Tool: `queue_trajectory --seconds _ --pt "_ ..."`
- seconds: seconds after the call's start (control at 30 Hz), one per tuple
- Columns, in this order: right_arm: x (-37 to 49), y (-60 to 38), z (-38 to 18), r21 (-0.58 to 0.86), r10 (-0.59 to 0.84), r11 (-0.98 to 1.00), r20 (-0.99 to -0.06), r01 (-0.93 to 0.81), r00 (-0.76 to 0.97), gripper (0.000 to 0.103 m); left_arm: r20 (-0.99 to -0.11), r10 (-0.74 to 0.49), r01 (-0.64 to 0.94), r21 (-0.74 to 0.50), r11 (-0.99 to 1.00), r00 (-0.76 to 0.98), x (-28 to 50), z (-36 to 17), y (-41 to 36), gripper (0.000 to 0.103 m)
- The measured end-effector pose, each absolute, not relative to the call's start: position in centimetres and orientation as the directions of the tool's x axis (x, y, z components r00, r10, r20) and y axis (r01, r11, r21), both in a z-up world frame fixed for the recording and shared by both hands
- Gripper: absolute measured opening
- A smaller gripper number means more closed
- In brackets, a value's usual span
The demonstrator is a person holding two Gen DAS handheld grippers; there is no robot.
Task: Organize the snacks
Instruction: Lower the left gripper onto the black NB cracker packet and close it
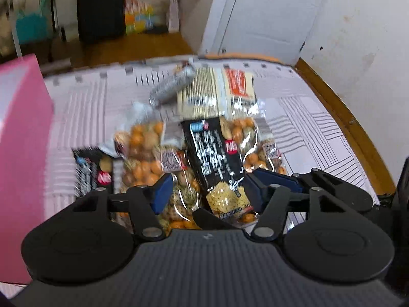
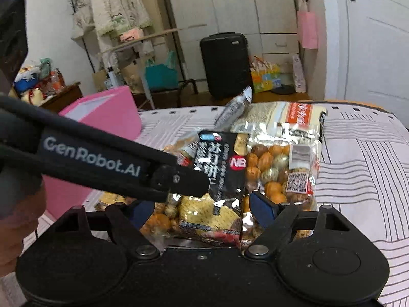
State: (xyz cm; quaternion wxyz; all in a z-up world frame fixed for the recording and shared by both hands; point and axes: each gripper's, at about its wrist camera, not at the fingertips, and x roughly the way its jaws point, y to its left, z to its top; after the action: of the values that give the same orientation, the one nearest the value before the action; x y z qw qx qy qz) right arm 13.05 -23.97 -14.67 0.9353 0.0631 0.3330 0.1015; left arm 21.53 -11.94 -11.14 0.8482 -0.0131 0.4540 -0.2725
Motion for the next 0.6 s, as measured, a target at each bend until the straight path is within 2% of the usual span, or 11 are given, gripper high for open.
queue_trajectory --seconds 0.1,0.17,0.3,0.53,0.6 --pt "13.6 -24.1 -15.4 0.204 0.228 0.971 -0.621 -0.126 0.75 0.084 -0.773 -0.504 0.427 -0.335 0.84 0.384 22.2 -12.5 -11.5 0.055" --pt "13.7 -23.9 -15.5 0.179 0.211 0.976 -0.619 -0.127 0.757 0.082 -0.762 -0.516 0.431 -0.344 0.834 0.391 22.3 -12.7 -11.4 0.05" --pt "13.6 -23.8 -15.3 0.149 0.171 0.984 -0.62 -0.098 0.766 0.06 -0.755 -0.53 0.424 -0.365 0.829 0.385 22.2 -12.9 -11.7 0.049" --pt "13.7 -23.6 -15.2 0.144 0.175 0.984 -0.624 -0.108 0.762 0.059 -0.745 -0.536 0.447 -0.353 0.822 0.397 21.7 -12.9 -12.3 0.049" --pt "13.7 -23.7 -15.3 0.152 0.177 0.983 -0.62 -0.104 0.765 0.056 -0.74 -0.54 0.435 -0.365 0.823 0.4 21.8 -13.0 -12.1 0.046"
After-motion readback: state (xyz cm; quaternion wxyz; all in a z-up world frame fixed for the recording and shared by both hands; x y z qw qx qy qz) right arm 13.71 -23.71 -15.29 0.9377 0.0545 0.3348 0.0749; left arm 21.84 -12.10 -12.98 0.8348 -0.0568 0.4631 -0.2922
